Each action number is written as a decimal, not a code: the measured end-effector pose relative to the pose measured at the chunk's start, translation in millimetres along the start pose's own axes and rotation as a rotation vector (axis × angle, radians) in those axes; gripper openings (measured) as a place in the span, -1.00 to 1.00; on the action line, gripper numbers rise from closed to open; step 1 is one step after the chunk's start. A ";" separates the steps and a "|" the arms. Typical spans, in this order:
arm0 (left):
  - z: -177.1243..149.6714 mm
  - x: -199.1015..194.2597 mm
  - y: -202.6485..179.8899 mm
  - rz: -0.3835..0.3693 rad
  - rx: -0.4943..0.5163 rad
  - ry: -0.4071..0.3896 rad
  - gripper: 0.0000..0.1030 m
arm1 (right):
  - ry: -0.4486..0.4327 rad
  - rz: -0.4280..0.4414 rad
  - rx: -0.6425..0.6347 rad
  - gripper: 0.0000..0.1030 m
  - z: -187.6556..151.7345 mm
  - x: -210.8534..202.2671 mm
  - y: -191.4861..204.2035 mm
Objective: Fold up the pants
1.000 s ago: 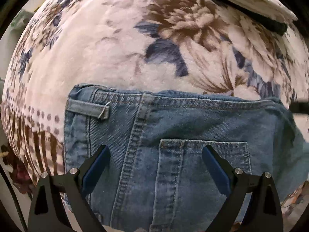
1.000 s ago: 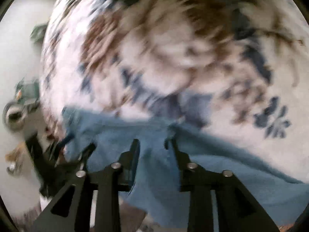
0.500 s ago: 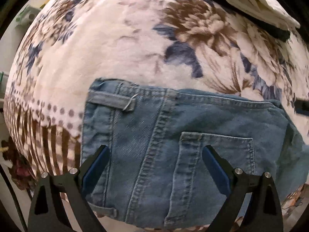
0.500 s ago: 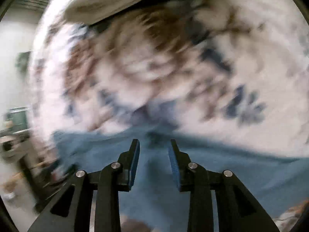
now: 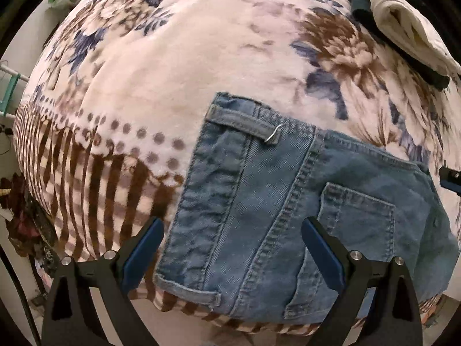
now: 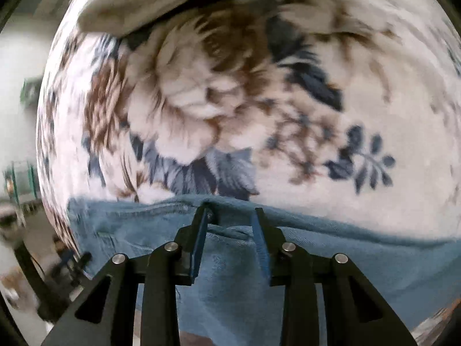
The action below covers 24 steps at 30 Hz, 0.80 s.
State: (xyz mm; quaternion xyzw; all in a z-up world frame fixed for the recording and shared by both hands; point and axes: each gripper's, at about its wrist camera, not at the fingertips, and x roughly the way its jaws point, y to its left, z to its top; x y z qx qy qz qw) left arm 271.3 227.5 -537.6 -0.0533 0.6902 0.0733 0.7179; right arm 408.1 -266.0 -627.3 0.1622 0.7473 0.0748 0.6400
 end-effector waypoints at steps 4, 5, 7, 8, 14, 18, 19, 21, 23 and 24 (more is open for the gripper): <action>11.2 -2.5 -26.7 -0.027 0.028 -0.028 0.90 | 0.129 0.023 -0.119 -0.33 12.4 39.0 27.5; 14.2 -2.8 -36.8 -0.029 0.050 -0.034 0.90 | 0.142 0.010 -0.139 -0.42 10.5 56.2 42.1; 19.1 -3.1 -53.7 -0.042 0.088 -0.042 0.90 | 0.134 -0.001 -0.156 -0.76 9.1 57.1 46.1; 20.8 -3.3 -61.5 -0.049 0.106 -0.045 0.90 | 0.114 -0.006 -0.159 -0.89 8.4 53.4 49.9; 21.9 1.8 -82.0 -0.051 0.159 -0.052 0.90 | -0.094 -0.107 -0.101 -0.99 14.2 12.5 40.6; 11.7 1.3 -75.3 -0.053 0.127 -0.040 0.90 | 0.014 0.108 0.016 -0.90 9.9 6.5 14.3; 4.6 -2.5 -64.7 -0.051 0.109 -0.038 0.90 | 0.016 0.130 0.022 -0.69 -1.0 2.1 15.5; -6.5 -11.6 -39.1 -0.060 0.055 -0.036 0.90 | 0.017 0.139 0.067 0.01 -32.3 -4.0 19.2; -22.2 -21.6 -5.2 -0.077 -0.015 -0.033 0.90 | 0.025 0.153 0.167 0.34 -79.3 -3.5 19.1; -30.8 -26.3 10.8 -0.078 -0.049 -0.028 0.90 | 0.036 0.168 0.222 0.34 -100.6 7.7 30.7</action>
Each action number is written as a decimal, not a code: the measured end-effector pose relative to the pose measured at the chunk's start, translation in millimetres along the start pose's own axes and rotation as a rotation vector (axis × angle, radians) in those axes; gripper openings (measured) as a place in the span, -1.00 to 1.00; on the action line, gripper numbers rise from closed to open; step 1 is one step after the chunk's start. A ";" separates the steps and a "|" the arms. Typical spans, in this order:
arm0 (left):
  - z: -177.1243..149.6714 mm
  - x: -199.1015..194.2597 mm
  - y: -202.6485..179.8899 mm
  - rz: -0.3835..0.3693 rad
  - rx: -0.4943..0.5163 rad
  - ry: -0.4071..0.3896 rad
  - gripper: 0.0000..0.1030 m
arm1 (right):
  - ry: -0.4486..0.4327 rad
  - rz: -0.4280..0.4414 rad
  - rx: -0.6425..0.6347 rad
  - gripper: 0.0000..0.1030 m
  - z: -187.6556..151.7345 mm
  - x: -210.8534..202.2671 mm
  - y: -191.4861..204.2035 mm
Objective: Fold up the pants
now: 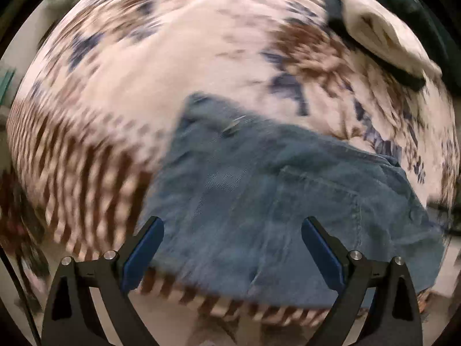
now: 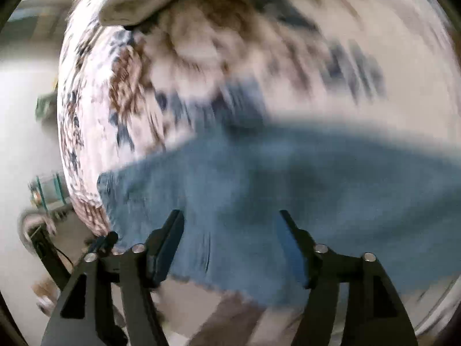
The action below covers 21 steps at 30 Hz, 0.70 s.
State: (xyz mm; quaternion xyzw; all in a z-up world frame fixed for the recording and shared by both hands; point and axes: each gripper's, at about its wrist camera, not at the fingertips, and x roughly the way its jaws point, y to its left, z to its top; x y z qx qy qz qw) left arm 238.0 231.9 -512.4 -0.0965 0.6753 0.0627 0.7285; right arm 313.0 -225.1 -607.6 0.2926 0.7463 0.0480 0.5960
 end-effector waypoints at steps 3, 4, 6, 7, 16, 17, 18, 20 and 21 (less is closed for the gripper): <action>-12.9 -17.4 25.7 0.001 -0.102 0.017 0.90 | 0.063 0.068 0.225 0.34 -71.1 39.0 -15.9; -16.9 -20.2 32.6 -0.004 -0.141 0.026 0.89 | 0.080 0.087 0.287 0.33 -89.6 52.0 -21.8; -21.2 -22.3 49.3 -0.024 -0.232 0.017 0.89 | 0.072 0.113 0.383 0.32 -116.9 73.8 -29.8; -20.9 -22.5 52.8 -0.041 -0.263 -0.004 0.84 | 0.057 0.147 0.442 0.26 -128.0 82.1 -36.7; -2.8 32.7 65.2 -0.184 -0.385 0.058 -0.73 | -0.121 0.100 0.551 -0.99 -151.3 105.6 -46.7; -1.1 28.2 62.7 -0.170 -0.361 0.020 -0.74 | -0.128 0.089 0.529 -0.99 -153.8 101.4 -44.5; -0.7 24.3 60.6 -0.172 -0.341 -0.002 -0.75 | -0.131 0.073 0.501 -0.99 -156.6 99.1 -38.9; 0.0 18.9 60.6 -0.172 -0.323 -0.024 -0.75 | -0.109 0.074 0.463 -0.99 -160.2 99.2 -25.2; 0.2 15.6 61.1 -0.174 -0.314 -0.031 -0.75 | -0.089 0.074 0.448 -0.99 -163.9 102.2 -20.3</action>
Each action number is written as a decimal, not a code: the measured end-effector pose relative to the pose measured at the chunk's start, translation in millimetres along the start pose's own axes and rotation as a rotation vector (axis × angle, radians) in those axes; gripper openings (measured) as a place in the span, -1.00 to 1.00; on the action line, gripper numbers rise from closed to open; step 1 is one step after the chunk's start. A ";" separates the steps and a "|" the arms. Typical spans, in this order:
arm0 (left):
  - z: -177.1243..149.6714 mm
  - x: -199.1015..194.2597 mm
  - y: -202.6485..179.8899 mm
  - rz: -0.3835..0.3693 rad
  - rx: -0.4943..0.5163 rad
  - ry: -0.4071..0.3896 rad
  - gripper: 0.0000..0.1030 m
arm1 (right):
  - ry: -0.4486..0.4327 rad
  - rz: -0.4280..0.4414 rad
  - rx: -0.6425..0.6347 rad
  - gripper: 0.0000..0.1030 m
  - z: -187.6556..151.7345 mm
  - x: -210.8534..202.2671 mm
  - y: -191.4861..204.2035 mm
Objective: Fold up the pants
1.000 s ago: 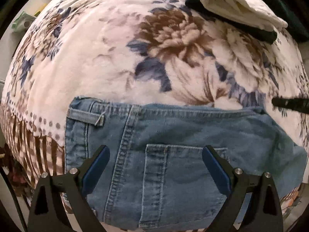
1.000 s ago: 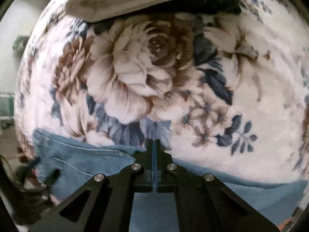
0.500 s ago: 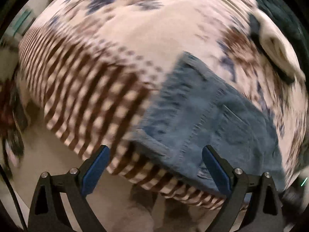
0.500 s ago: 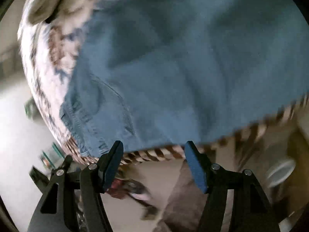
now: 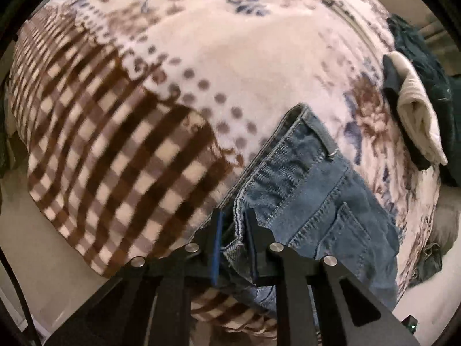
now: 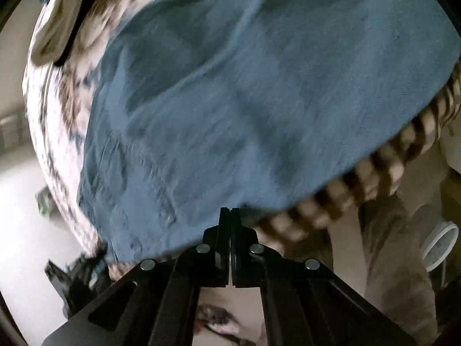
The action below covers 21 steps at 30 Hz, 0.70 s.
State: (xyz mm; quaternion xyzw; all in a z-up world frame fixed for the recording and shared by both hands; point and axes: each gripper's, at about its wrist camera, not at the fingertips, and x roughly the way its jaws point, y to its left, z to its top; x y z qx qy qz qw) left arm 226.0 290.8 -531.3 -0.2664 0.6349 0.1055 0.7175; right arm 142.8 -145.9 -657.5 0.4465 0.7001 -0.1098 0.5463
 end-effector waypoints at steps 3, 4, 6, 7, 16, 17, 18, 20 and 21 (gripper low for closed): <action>3.0 -3.5 1.5 0.036 0.057 -0.011 -0.75 | 0.071 -0.030 -0.039 -0.99 -13.6 14.4 1.2; 3.3 -1.8 2.5 0.038 0.063 0.002 -0.75 | 0.109 0.001 -0.040 -0.99 -16.1 20.5 0.0; 3.3 -3.9 1.3 0.047 0.078 -0.005 -0.75 | 0.126 0.090 0.005 -0.98 -15.2 20.9 -4.8; 3.5 -6.1 0.1 0.064 0.097 -0.012 -0.82 | 0.112 0.124 0.030 -0.92 -12.6 17.2 -7.6; 17.6 -18.2 17.6 0.051 0.084 -0.031 -0.87 | -0.009 0.154 0.230 -0.06 15.6 6.9 -48.5; 15.0 -19.2 13.4 0.061 0.097 -0.019 -0.86 | -0.021 0.150 0.240 -0.54 18.5 9.1 -50.7; 10.9 -20.2 9.1 0.051 0.108 -0.012 -0.85 | -0.037 0.131 0.242 -0.78 19.8 10.3 -51.6; -0.4 -20.4 -6.1 0.054 0.153 0.004 -0.77 | -0.026 0.021 0.168 -0.85 22.6 15.0 -38.1; -5.8 -20.5 -13.4 0.064 0.174 0.011 -0.71 | -0.018 -0.042 0.115 -0.86 21.3 14.2 -28.3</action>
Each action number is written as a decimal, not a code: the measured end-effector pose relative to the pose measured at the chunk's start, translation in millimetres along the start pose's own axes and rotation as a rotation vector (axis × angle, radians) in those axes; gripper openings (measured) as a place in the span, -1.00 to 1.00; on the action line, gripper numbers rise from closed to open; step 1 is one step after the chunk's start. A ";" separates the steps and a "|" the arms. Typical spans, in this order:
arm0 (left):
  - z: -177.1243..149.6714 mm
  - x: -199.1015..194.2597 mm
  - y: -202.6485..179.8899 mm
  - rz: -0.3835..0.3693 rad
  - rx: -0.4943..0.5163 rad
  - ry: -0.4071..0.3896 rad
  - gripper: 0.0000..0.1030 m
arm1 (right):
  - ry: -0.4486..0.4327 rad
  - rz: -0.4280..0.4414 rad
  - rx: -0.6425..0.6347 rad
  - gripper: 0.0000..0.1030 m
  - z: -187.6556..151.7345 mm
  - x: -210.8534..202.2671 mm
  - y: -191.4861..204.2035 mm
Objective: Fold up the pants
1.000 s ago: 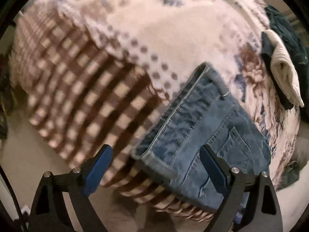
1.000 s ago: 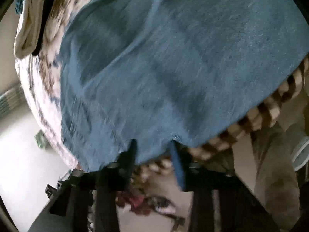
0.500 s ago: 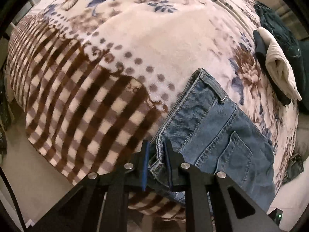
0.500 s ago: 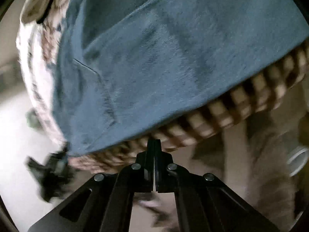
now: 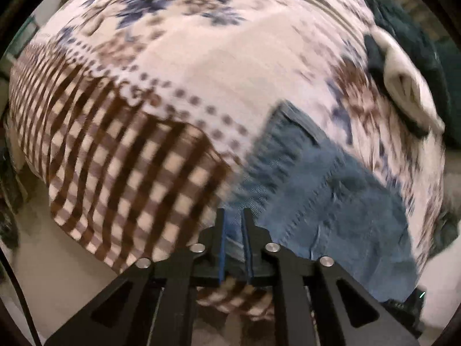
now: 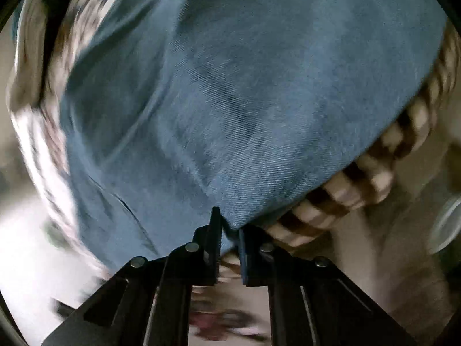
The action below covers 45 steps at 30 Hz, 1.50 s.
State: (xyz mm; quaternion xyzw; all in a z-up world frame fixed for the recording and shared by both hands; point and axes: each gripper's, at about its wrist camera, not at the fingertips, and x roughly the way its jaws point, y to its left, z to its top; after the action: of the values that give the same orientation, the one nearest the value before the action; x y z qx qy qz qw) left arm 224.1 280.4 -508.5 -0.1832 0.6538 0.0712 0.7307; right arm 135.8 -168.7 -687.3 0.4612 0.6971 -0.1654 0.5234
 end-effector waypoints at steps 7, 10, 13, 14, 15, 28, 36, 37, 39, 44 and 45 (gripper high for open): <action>-10.9 0.9 -86.4 -0.007 0.176 -0.013 0.63 | 0.181 -0.171 -0.278 -0.86 -11.8 8.2 39.8; -2.1 17.0 -130.7 0.028 0.300 -0.018 0.96 | 0.145 -0.142 -0.435 -0.29 -4.1 -29.7 80.3; 9.7 45.4 -172.3 0.064 0.403 0.011 0.96 | 0.061 -0.090 -0.587 0.36 26.7 -62.6 138.4; 12.4 52.8 -181.5 0.066 0.425 0.013 0.96 | 0.050 -0.092 -0.634 0.36 39.5 -64.6 159.8; 15.0 62.6 -191.6 0.091 0.449 0.012 0.96 | 0.048 -0.100 -0.690 0.36 52.7 -62.7 177.2; 23.9 98.3 -186.4 0.173 0.442 0.037 0.96 | 0.534 -0.101 -1.002 0.29 141.7 41.2 256.2; 27.7 100.9 -188.0 0.170 0.424 0.049 0.96 | 0.596 0.144 -0.755 0.29 170.8 63.6 227.6; 27.9 99.9 -187.2 0.173 0.416 0.052 0.96 | 0.600 0.176 -0.684 0.29 177.2 71.7 223.1; 29.7 99.1 -186.9 0.172 0.396 0.059 0.96 | 0.587 0.241 -0.555 0.28 188.7 76.3 210.0; 32.2 101.4 -184.7 0.162 0.377 0.079 0.96 | 0.572 0.550 -0.335 -0.30 207.7 41.0 157.5; 31.9 101.4 -184.6 0.169 0.378 0.083 0.96 | 0.573 0.584 -0.319 -0.30 206.8 36.3 150.4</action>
State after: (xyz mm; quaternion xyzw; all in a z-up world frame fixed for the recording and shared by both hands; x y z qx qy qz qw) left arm 330.8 107.8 -573.3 0.0099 0.6982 0.0007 0.7158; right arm 376.9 -220.9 -763.6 0.5796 0.6714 0.2338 0.3982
